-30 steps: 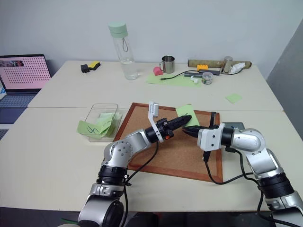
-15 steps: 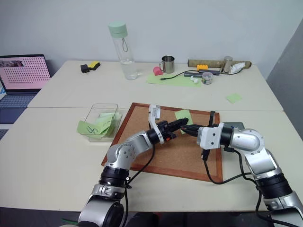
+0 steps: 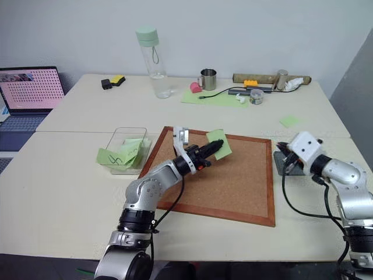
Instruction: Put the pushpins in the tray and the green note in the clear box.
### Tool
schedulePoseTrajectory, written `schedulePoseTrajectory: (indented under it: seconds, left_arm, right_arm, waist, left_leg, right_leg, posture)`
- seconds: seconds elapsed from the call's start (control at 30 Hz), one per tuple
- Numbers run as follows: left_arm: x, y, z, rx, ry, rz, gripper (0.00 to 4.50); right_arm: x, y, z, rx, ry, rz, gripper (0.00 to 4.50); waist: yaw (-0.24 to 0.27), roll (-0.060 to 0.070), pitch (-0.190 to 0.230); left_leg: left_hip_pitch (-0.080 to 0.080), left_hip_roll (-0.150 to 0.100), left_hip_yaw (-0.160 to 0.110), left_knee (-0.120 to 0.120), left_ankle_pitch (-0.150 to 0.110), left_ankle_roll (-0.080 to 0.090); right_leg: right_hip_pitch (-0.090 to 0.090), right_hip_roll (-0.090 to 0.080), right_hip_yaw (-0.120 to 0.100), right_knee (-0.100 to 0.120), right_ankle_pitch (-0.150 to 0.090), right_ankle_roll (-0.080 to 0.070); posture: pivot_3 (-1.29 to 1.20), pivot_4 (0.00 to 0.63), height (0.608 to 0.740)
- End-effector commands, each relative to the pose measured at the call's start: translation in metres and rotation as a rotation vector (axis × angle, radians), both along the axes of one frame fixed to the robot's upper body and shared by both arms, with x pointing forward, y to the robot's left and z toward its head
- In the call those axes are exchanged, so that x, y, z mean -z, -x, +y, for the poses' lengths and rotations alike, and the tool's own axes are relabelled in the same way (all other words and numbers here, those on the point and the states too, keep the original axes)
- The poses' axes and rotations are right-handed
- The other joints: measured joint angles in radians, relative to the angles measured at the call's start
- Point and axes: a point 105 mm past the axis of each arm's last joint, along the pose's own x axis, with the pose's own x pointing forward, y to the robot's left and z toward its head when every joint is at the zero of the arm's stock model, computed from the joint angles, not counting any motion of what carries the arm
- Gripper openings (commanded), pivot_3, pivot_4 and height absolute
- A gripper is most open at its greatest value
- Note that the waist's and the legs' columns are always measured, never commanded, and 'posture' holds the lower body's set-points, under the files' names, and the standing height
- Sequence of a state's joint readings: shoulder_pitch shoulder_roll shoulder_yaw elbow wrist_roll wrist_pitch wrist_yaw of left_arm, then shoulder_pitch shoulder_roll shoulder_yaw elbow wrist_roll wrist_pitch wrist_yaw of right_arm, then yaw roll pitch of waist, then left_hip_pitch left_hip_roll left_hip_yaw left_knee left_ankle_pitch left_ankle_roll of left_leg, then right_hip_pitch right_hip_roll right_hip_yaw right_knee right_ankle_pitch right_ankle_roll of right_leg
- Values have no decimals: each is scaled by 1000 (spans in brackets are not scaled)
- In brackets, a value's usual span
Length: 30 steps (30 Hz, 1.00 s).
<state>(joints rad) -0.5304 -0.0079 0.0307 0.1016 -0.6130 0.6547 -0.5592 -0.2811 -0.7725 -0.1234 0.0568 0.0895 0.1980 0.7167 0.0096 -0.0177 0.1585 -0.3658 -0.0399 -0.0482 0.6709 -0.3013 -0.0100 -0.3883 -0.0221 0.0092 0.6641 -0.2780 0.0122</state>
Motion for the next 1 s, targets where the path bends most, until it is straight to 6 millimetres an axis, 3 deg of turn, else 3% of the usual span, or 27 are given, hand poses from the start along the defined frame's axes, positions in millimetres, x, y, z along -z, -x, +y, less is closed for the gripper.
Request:
schedulePoseTrajectory:
  seconds: [0.03, 0.23, 0.43, 0.63, 0.73, 0.9, 1.0]
  left_arm:
    - [-13, 8, -2, 20, -26, -76, 3]
    - [-20, 9, -1, 19, -53, -124, 0]
    - [-26, 10, -2, 17, -63, -158, 0]
    - [-39, 12, 7, -12, -93, -221, 0]
    - [-48, 14, 22, -73, -146, -272, 0]
    - [-51, 9, 58, -295, -355, -353, 0]
    - [-60, 2, 90, -487, -410, -368, 0]
  right_arm:
    - [7, -3, -27, 130, -13, 42, 0]
    - [27, -3, -38, 189, -44, 148, 528]
    - [26, -2, -33, 180, -76, 164, 1910]
    - [6, -1, -23, 116, -69, 120, 3258]
    - [-10, 3, -5, -21, -2, 60, 3870]
    - [-46, 24, 53, -381, -15, -17, 3870]
    - [-70, 35, 85, -540, -57, -75, 3870]
  waist:
    - [0, 0, 0]
    - [-1, 0, 0]
    - [-2, 0, 0]
    - [-2, 0, 0]
    - [-6, 1, 1]
    - [-13, 0, 1]
    - [-11, -1, 2]
  left_leg:
    - [0, 0, 0, 0, 0, 0]
    - [0, 0, 0, 0, 0, 0]
    - [0, 0, 0, 0, 0, 0]
    - [0, 0, 0, 0, 0, 0]
    - [0, 0, 0, 0, 0, 0]
    - [1, 0, 0, -1, 0, 0]
    - [1, 0, 0, -1, 0, 0]
  right_leg:
    - [0, 0, 0, 0, 0, 0]
    - [0, 0, 0, 0, 0, 0]
    - [0, 0, 0, 0, 0, 0]
    - [0, 0, 0, 0, 0, 0]
    - [0, 0, 0, 0, 0, 0]
    - [0, 0, 0, 0, 0, 0]
    - [0, 1, 0, 0, 0, 0]
  posture:
    - [0, 150, 740]
    - [0, 150, 740]
    - [0, 150, 740]
    - [0, 150, 740]
    - [0, 150, 740]
    - [0, 150, 740]
    - [0, 150, 740]
